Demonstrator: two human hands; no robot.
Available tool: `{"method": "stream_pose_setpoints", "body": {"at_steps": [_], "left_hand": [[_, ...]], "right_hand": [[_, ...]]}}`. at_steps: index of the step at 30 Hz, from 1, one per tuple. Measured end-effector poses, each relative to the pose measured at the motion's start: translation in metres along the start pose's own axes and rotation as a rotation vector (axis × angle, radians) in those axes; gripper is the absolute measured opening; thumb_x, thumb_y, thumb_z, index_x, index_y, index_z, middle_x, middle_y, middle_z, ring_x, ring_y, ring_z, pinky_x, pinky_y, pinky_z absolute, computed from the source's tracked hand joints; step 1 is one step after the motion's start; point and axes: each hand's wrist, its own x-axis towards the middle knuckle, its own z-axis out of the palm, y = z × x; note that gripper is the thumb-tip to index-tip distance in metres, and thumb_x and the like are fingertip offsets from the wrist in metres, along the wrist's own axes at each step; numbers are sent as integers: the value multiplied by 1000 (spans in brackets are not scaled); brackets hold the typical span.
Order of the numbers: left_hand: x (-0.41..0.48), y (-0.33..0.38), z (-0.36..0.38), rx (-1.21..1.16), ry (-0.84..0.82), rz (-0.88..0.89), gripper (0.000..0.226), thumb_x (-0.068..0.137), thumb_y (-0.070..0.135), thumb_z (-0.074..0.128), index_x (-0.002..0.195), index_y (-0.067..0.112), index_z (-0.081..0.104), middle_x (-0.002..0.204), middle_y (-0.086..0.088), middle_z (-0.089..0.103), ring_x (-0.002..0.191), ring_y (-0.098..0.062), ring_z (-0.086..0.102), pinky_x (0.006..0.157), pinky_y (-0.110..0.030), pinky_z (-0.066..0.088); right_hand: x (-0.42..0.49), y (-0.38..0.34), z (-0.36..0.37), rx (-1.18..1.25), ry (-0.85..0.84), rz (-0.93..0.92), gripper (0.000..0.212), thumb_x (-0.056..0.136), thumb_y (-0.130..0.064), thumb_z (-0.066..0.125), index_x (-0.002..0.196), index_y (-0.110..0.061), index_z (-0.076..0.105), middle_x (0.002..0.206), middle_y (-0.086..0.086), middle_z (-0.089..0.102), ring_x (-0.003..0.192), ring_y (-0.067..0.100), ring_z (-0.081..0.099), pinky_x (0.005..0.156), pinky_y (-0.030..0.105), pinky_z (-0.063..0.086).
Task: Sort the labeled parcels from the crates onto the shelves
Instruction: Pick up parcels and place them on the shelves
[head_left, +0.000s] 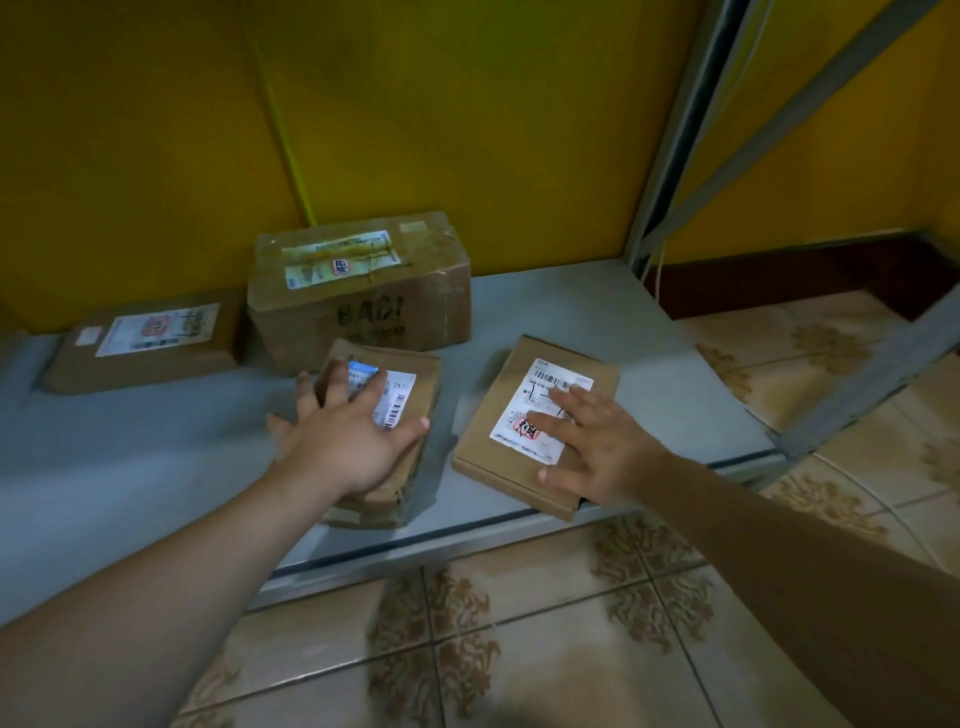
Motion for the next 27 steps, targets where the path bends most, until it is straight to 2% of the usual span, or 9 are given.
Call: {"method": "stream_pose_setpoints", "body": {"at_steps": [2,4,6,8,12,16,20,27], "left_hand": [[0,-1,2,2,2,-6,86,77,87,25,150,49,2,160,12,-18,148,-30,-11,112,-60,14],[-1,-1,2,4,14,-8,86,76,87,26,150,49,2,160,12,-17,148,-29,-10,112,-58,16],[-2,0,2,6,27,-17,87,75,87,27,150,49,3,161,12,-15,148,-28,-8,112,-56,17],[-2,0,4,12,35,-23,88,74,88,26,150,49,4,161,13,-14,148,-27,-6,112,-55,17],[-2,0,4,17,40,-26,95,66,90,19,150,49,4,161,13,-14,148,-28,-4,112,-55,18],[-3,1,4,8,55,-33,107,52,92,9,150,49,5,160,15,-14,147,-27,-3,112,-55,19],[-3,1,5,22,73,-21,110,49,91,5,150,48,5,160,15,-15,147,-25,-3,112,-55,19],[1,-3,10,51,96,-16,105,57,97,5,150,49,3,159,17,-18,147,-22,-5,111,-55,21]], "right_hand": [[11,6,4,-18,18,41,130,45,-99,-20,156,-40,11,167,-2,-5,152,18,-7,122,38,-6],[25,9,3,1,66,125,107,66,-95,-1,157,-40,8,167,-1,-5,153,20,-6,123,40,-6],[41,13,3,19,118,219,79,88,-78,19,156,-40,9,167,1,-3,153,22,-5,122,43,-4],[57,18,3,35,189,306,70,93,-71,22,155,-40,13,167,5,2,152,27,0,121,46,-2],[91,24,-1,73,258,439,72,92,-72,21,154,-36,18,165,14,9,150,36,5,119,53,2],[107,28,-5,128,276,474,79,90,-77,18,157,-35,13,166,13,3,151,38,-3,119,56,-5],[115,35,-6,78,294,440,79,87,-80,19,155,-41,15,166,9,6,150,40,-4,118,57,-9],[159,44,-20,157,318,553,76,91,-73,23,156,-34,20,165,13,7,149,43,-4,118,58,-10]]}}
